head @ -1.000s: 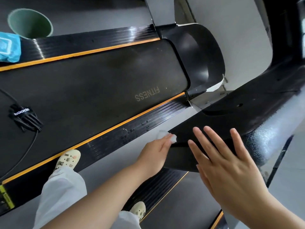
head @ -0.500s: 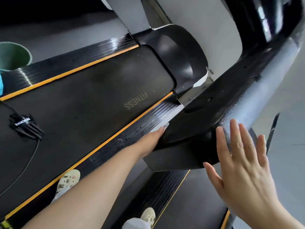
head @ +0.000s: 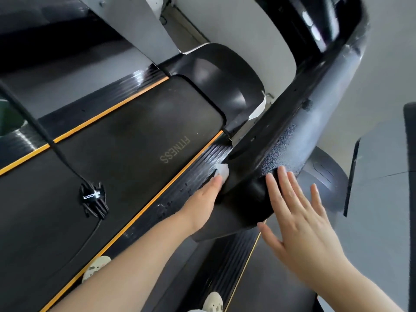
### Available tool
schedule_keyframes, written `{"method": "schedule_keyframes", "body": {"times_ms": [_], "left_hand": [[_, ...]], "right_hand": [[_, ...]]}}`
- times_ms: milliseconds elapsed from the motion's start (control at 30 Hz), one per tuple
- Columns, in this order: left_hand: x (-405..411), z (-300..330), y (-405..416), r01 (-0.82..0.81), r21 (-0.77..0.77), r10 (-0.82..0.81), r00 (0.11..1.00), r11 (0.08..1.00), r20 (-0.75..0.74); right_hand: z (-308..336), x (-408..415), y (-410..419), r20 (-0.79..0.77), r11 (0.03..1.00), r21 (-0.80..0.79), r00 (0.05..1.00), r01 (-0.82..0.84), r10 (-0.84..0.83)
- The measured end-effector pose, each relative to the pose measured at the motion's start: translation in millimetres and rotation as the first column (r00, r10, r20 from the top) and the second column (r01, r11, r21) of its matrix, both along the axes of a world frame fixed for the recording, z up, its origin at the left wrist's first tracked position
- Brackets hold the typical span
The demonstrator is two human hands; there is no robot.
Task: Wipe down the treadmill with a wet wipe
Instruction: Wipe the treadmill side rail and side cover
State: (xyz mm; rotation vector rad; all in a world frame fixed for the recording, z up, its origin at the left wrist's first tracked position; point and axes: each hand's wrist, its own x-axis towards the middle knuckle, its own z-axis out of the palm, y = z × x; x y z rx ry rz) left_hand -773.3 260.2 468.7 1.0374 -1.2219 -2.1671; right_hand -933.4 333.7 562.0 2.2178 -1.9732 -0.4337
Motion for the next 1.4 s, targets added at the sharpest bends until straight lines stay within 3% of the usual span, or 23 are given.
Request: {"method": "schedule_keyframes", "body": {"times_ms": [200, 300, 367, 433, 467, 533, 733, 833, 900, 1000, 1100, 1200, 1300, 1400], "left_hand": [[-34, 46, -17, 0.039, -0.34, -0.016, 0.997, 0.94, 0.07], [-45, 62, -27, 0.114, -0.499, -0.025, 0.983, 0.859, 0.182], [-55, 68, -31, 0.274, -0.617, -0.042, 0.931, 0.738, 0.363], [-66, 69, -34, 0.435, -0.676, 0.04, 0.824, 0.595, 0.566], [-70, 72, -34, 0.504, -0.675, 0.087, 0.764, 0.538, 0.64], [-79, 81, -32, 0.582, -0.633, 0.13, 0.676, 0.511, 0.726], [-102, 98, -39, 0.703, -0.526, 0.108, 0.547, 0.478, 0.83], [-103, 117, -43, 0.712, -0.526, 0.081, 0.558, 0.465, 0.826], [-102, 131, -41, 0.673, -0.533, 0.048, 0.597, 0.513, 0.801], [-102, 147, -37, 0.668, -0.522, 0.053, 0.588, 0.53, 0.807], [-106, 157, -33, 0.674, -0.539, 0.002, 0.623, 0.505, 0.782], [-111, 155, -36, 0.651, -0.565, -0.007, 0.658, 0.507, 0.753], [-113, 154, -46, 0.668, -0.58, 0.033, 0.642, 0.467, 0.766], [-111, 152, -56, 0.716, -0.573, 0.047, 0.608, 0.398, 0.792]], "right_hand": [[15, -15, -8, 0.262, 0.996, 0.076, 0.963, 0.037, -0.055], [25, -22, -13, 0.27, 0.993, 0.104, 0.96, 0.047, -0.073], [34, -28, -19, 0.257, 0.988, 0.134, 0.96, 0.078, -0.11], [40, -37, -24, 0.255, 0.977, 0.156, 0.95, 0.142, -0.179], [43, -42, -26, 0.261, 0.971, 0.156, 0.94, 0.183, -0.219], [47, -48, -29, 0.296, 0.958, 0.143, 0.913, 0.247, -0.28], [62, -61, -23, 0.399, 0.95, 0.132, 0.863, 0.281, -0.311], [69, -67, -16, 0.437, 0.962, 0.126, 0.857, 0.242, -0.273], [70, -66, -10, 0.457, 0.975, 0.082, 0.862, 0.204, -0.219], [69, -62, -5, 0.514, 0.986, 0.007, 0.846, 0.166, -0.146], [67, -58, -1, 0.626, 0.976, -0.066, 0.77, 0.21, -0.123], [48, -55, -6, 0.653, 0.928, -0.27, 0.757, 0.257, -0.019], [30, -44, -15, 0.708, 0.944, -0.223, 0.706, 0.243, -0.014], [16, -30, -28, 0.626, 0.953, -0.196, 0.778, 0.23, -0.059]]}}
